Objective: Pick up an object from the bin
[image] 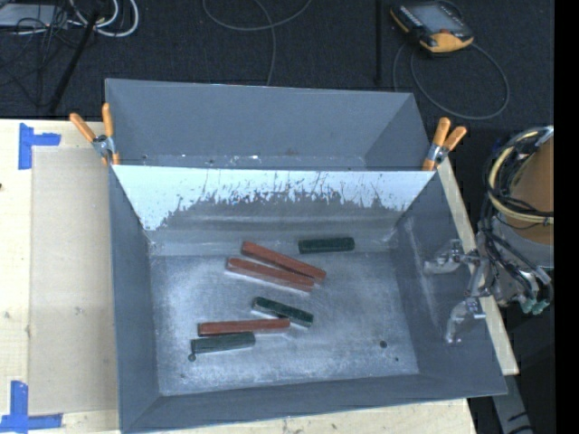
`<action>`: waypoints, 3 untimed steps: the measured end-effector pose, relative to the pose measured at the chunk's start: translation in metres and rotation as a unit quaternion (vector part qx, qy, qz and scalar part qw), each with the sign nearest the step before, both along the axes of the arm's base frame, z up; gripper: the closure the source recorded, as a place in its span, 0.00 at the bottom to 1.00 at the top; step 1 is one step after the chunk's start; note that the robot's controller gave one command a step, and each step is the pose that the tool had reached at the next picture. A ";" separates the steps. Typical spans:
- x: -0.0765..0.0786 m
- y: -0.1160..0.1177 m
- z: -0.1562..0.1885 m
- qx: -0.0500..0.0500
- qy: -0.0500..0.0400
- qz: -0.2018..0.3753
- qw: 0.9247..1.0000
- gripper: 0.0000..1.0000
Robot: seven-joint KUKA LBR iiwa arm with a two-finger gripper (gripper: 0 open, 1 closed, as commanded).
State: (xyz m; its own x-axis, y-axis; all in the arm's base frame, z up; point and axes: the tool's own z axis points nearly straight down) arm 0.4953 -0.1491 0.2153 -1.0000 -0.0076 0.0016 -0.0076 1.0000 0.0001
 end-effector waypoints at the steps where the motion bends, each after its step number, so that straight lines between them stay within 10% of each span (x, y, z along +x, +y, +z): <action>1: 0.000 0.000 0.000 0.000 0.000 0.000 1.000 0.00; 2: -0.005 -0.005 -0.123 0.000 0.000 0.007 1.000 1.00; 3: -0.005 -0.005 -0.123 0.000 0.000 0.008 1.000 0.00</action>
Offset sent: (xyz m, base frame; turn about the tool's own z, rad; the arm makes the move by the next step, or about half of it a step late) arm -0.0050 -0.0059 -0.1217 -0.0134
